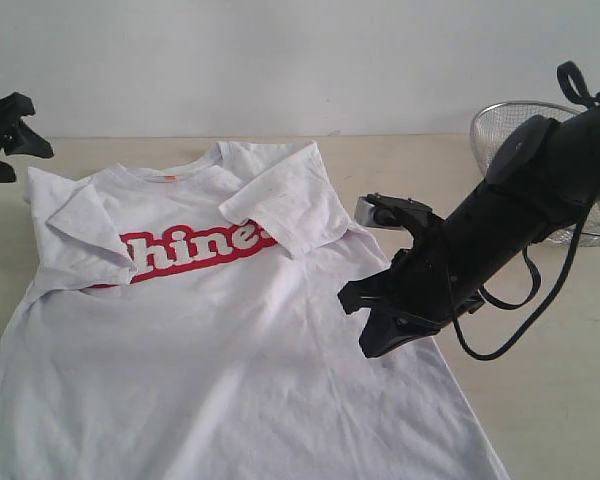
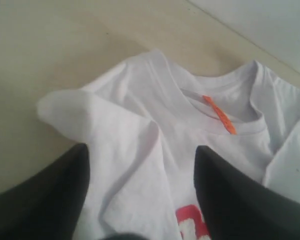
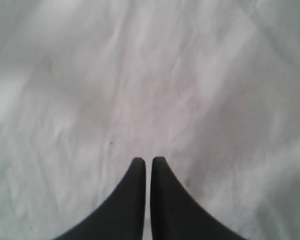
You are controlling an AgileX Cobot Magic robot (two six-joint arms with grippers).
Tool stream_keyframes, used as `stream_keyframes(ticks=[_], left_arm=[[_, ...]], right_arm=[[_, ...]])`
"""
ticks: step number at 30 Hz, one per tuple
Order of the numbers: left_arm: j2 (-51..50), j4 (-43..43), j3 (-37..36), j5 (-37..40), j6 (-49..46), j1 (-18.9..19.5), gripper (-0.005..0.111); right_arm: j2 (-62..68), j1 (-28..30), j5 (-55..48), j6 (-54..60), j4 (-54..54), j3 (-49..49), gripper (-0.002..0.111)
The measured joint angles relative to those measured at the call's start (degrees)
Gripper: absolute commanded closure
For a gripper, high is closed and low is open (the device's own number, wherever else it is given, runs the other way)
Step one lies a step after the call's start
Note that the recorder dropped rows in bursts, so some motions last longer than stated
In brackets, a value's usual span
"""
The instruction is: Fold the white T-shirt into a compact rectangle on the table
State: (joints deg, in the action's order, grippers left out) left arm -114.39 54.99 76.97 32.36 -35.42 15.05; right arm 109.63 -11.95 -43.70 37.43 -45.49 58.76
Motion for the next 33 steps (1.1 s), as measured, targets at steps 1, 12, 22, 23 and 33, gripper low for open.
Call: stream_keyframes(ticks=[1,12,22,23,33], left_arm=[[-0.1,-0.12,0.0,-0.31,0.41,0.28,0.049],[-4.51,-0.52,0.14,-2.04,1.27,1.64,0.049],[-8.3,4.13,2.15,-3.41,-0.94,1.64,0.05],[-8.89,4.5,2.89,-2.92,-1.07,1.64,0.051],[-13.03,5.06,7.62,0.03,-1.19,1.53,0.079]], right_arm=[[0.0,0.0,0.0,0.0,0.0,0.0,0.109],[0.0,0.0,0.11,0.0,0.0,0.0,0.109],[0.0,0.0,0.21,0.0,0.0,0.0,0.109],[0.0,0.0,0.21,0.0,0.0,0.0,0.109],[0.0,0.0,0.45,0.0,0.0,0.0,0.109]])
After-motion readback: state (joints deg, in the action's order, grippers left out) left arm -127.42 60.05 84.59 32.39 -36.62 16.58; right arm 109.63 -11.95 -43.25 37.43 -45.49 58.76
